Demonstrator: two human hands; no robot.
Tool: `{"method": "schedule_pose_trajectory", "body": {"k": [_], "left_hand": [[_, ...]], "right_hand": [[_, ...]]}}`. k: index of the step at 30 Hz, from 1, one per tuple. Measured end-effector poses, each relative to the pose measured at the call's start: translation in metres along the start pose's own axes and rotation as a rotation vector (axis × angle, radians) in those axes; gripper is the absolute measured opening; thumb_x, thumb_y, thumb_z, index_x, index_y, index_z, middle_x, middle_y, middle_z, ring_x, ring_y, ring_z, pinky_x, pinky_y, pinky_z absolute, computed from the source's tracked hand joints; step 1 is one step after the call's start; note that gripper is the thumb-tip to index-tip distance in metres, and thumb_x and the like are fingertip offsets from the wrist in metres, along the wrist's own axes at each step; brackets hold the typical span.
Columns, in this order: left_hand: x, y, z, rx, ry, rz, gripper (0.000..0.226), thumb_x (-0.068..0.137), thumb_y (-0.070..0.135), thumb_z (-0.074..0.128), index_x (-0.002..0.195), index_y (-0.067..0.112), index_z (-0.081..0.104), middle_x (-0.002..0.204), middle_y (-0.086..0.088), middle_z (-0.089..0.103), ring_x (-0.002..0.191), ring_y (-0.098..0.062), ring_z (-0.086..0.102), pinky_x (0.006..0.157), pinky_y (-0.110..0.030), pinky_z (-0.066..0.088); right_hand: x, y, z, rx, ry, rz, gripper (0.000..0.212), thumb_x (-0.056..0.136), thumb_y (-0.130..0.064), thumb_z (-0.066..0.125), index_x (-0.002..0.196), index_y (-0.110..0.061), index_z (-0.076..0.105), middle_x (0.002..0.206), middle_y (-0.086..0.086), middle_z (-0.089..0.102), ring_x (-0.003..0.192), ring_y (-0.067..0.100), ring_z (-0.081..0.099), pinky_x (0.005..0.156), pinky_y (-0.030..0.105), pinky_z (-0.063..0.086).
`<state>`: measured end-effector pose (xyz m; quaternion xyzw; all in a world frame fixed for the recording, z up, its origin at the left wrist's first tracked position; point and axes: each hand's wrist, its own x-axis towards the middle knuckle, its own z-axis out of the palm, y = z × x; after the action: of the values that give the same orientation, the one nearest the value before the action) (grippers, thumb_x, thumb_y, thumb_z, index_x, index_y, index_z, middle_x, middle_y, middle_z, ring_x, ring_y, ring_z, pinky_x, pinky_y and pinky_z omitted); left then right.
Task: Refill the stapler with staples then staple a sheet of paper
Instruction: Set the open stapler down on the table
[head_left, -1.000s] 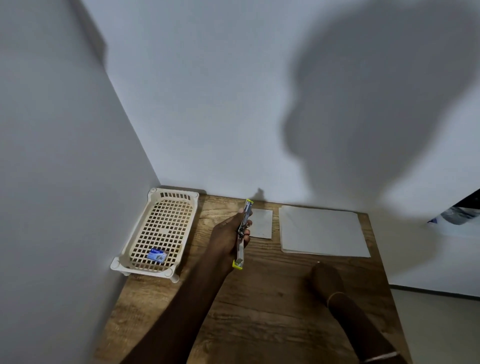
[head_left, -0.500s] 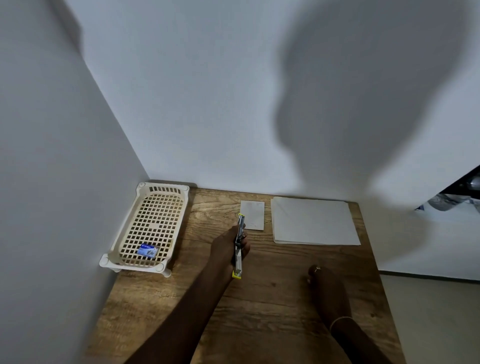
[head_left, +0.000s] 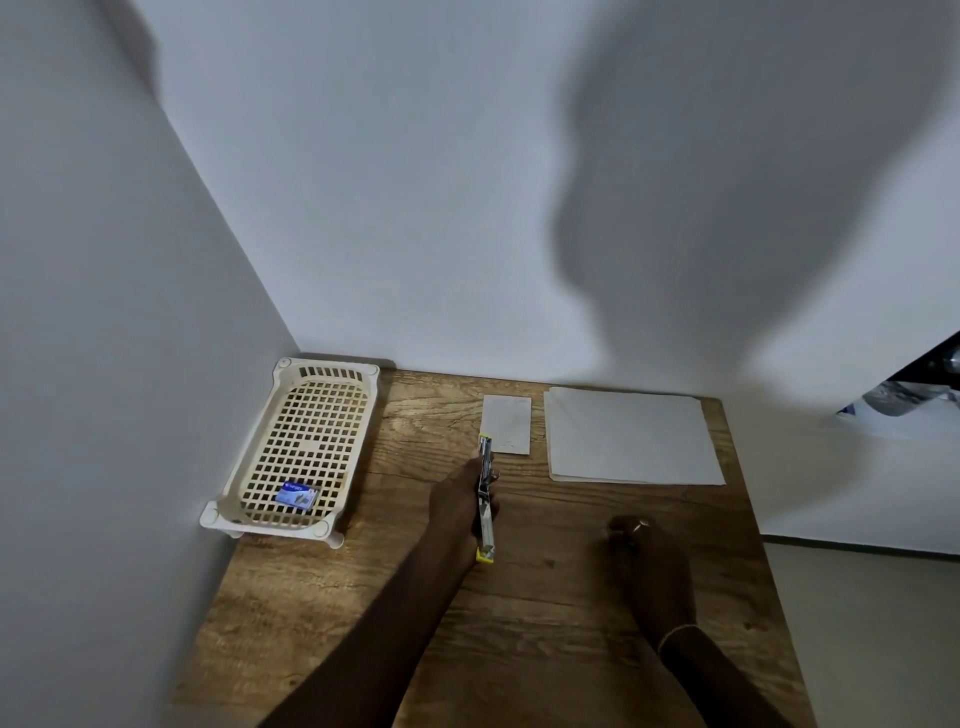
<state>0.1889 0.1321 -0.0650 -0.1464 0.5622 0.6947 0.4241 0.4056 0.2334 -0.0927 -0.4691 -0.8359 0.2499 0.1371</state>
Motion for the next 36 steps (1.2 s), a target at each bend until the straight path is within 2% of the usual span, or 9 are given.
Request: {"method": "schedule_pose_trajectory", "body": {"k": [2,4,7,15,19,22,25,29,36], "left_hand": [[0.001,-0.006,0.000,-0.031,-0.022,-0.010,0.027,0.102,0.023,0.060,0.105,-0.001,0.070,0.071,-0.007,0.066,0.048,-0.013,0.052,0.042,-0.024,0.045],[0.004,-0.013,0.000,-0.058,-0.031,-0.021,0.025,0.102,0.022,0.061,0.099,-0.002,0.069,0.063,-0.006,0.064,0.042,-0.012,0.052,0.039,-0.023,0.043],[0.005,-0.023,0.002,-0.077,-0.024,-0.028,0.029,0.102,0.026,0.060,0.092,0.000,0.068,0.063,-0.007,0.065,0.043,-0.014,0.052,0.041,-0.025,0.044],[0.010,-0.042,0.002,-0.034,0.018,-0.007,0.031,0.101,0.032,0.062,0.085,0.008,0.074,0.067,-0.007,0.070,0.054,-0.019,0.062,0.058,-0.032,0.053],[0.019,-0.044,-0.001,0.024,0.015,0.037,0.028,0.100,0.030,0.064,0.081,0.013,0.076,0.078,-0.008,0.078,0.064,-0.017,0.072,0.070,-0.036,0.061],[0.026,-0.043,-0.007,0.135,0.036,0.098,0.021,0.094,0.026,0.073,0.082,0.009,0.078,0.082,-0.012,0.077,0.076,-0.024,0.072,0.082,-0.045,0.060],[0.031,-0.043,-0.010,0.294,0.082,0.169,0.022,0.090,0.021,0.077,0.093,0.000,0.078,0.088,-0.018,0.078,0.080,-0.026,0.073,0.081,-0.042,0.061],[0.035,-0.043,-0.011,0.543,0.136,0.265,0.023,0.087,0.026,0.080,0.092,0.003,0.080,0.082,-0.014,0.079,0.068,-0.022,0.074,0.069,-0.031,0.058],[0.038,-0.039,-0.005,0.742,0.194,0.332,0.025,0.077,0.027,0.087,0.091,0.008,0.080,0.083,-0.010,0.079,0.080,-0.025,0.076,0.081,-0.037,0.059]], "right_hand": [[-0.003,-0.027,-0.005,0.219,-0.089,0.074,0.019,0.094,-0.034,0.066,0.096,-0.018,0.075,0.091,-0.001,0.075,0.080,0.008,0.068,0.073,0.021,0.054],[-0.009,-0.056,-0.004,0.531,-0.297,0.230,0.038,0.091,-0.048,0.063,0.087,-0.013,0.076,0.080,0.005,0.076,0.070,0.017,0.073,0.064,0.030,0.061],[-0.020,-0.083,0.005,0.827,-0.548,0.323,0.030,0.090,-0.040,0.073,0.087,-0.011,0.078,0.079,0.008,0.077,0.068,0.021,0.073,0.061,0.032,0.060],[-0.026,-0.076,0.027,0.430,-0.448,0.132,0.020,0.078,-0.036,0.081,0.094,-0.023,0.082,0.081,-0.004,0.079,0.076,0.008,0.074,0.075,0.033,0.059],[-0.019,-0.067,0.030,0.165,-0.261,0.032,0.013,0.079,-0.027,0.074,0.086,-0.019,0.081,0.078,0.002,0.074,0.075,0.013,0.067,0.069,0.031,0.047],[-0.016,-0.058,0.033,0.042,-0.243,-0.012,0.015,0.084,-0.029,0.066,0.082,-0.018,0.075,0.077,-0.001,0.062,0.075,0.015,0.059,0.065,0.031,0.038],[-0.013,-0.048,0.036,-0.029,-0.244,-0.011,0.016,0.089,-0.032,0.064,0.094,-0.019,0.072,0.084,-0.007,0.052,0.085,0.015,0.058,0.067,0.025,0.033],[-0.014,-0.038,0.041,-0.068,-0.251,-0.026,0.020,0.094,-0.034,0.061,0.107,-0.023,0.072,0.090,-0.005,0.051,0.088,0.014,0.056,0.069,0.024,0.034],[-0.018,-0.028,0.047,-0.082,-0.252,-0.011,0.025,0.096,-0.038,0.059,0.110,-0.021,0.070,0.091,-0.007,0.051,0.089,0.012,0.057,0.069,0.021,0.035]]}}
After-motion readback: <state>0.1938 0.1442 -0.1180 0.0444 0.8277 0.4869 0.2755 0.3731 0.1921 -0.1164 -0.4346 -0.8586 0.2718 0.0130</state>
